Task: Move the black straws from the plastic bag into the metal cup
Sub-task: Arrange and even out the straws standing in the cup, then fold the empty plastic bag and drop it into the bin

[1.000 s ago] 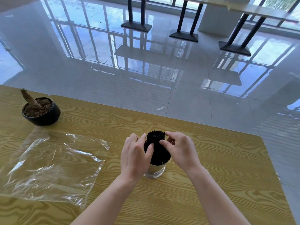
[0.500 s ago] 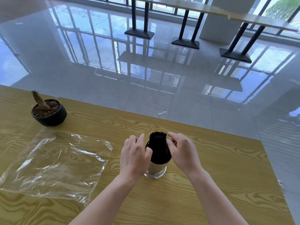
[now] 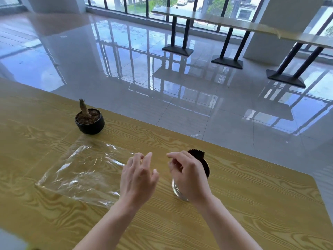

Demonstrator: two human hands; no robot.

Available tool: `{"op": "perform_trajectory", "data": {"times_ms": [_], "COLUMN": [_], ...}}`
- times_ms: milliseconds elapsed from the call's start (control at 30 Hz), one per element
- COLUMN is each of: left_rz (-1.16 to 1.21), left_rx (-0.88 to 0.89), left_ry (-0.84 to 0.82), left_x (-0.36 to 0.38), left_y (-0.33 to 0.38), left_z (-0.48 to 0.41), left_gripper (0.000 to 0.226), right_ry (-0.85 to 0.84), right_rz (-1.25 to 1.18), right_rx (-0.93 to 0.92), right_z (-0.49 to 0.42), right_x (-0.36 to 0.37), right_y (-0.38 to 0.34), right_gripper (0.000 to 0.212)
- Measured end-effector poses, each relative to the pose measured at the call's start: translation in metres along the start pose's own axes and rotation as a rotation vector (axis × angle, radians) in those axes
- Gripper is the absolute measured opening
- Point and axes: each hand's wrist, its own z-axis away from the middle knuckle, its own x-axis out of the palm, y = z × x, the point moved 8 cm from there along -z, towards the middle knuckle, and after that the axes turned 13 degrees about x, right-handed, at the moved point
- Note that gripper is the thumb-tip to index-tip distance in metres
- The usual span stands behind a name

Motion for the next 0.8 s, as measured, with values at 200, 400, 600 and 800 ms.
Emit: {"op": "perform_trajectory", "data": {"times_ms": [200, 400, 600, 800], "left_rz": [-0.014, 0.35, 0.82, 0.956], "left_rx": [-0.264, -0.837, -1.294, -1.451], "left_ry": [-0.113, 0.025, 0.153, 0.241], "left_x": [-0.011, -0.011, 0.03, 0.056], "left_y": [-0.095, -0.211, -0.25, -0.263], "left_z": [0.059, 0.132, 0.174, 0.168], "left_gripper": [0.052, 0.026, 0.041, 0.033], "right_ry": [-0.344, -0.403, -0.267, -0.186], "right_rz": [-0.018, -0.053, -0.105, -0.224], "right_rx": [0.39, 0.75, 1.054, 1.158], "right_z": [0.016, 0.027, 0.039, 0.052], "right_x": [0.111, 0.178, 0.211, 0.233], "right_y": [0.03, 0.068, 0.086, 0.089], "right_gripper": [0.022, 0.024, 0.022, 0.024]}}
